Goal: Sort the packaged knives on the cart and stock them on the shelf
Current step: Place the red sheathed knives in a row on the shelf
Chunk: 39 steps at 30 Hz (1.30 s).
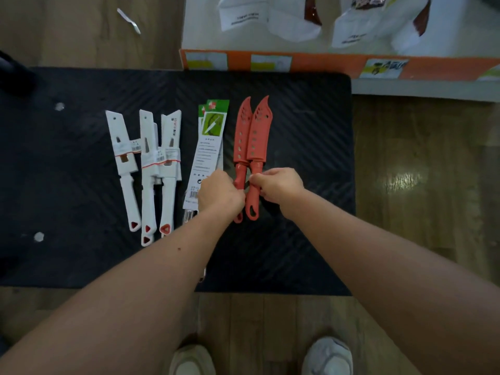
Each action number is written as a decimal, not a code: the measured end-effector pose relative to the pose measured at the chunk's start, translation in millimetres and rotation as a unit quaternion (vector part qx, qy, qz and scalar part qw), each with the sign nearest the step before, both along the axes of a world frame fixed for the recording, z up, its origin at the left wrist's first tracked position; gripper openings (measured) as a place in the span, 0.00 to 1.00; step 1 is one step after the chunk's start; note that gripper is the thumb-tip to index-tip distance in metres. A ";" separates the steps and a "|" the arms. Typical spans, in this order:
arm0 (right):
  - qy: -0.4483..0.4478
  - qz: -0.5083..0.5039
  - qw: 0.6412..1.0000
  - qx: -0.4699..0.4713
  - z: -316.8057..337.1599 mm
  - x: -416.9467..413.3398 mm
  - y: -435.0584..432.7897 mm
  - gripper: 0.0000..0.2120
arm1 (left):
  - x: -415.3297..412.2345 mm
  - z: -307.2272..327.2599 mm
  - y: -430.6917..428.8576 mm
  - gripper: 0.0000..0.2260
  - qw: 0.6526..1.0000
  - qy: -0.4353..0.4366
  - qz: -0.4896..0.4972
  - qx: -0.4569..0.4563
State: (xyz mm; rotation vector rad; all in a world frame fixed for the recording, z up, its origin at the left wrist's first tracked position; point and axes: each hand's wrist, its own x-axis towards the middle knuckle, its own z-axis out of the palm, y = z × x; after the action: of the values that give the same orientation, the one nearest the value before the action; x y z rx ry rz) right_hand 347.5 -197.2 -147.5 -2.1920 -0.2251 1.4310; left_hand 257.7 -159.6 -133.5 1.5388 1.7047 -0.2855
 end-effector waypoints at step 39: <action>-0.111 -0.035 0.958 0.261 737.1 134.2 -59.4 0.05 | 92.6 718.1 -22.1 0.04 0.920 -0.386 0.041 0.057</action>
State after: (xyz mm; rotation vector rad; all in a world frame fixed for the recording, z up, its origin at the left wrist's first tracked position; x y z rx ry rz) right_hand 481.8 -256.7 589.6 -1.8880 -0.5318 0.9464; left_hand 350.2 -181.8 584.6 1.3891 1.1507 0.4323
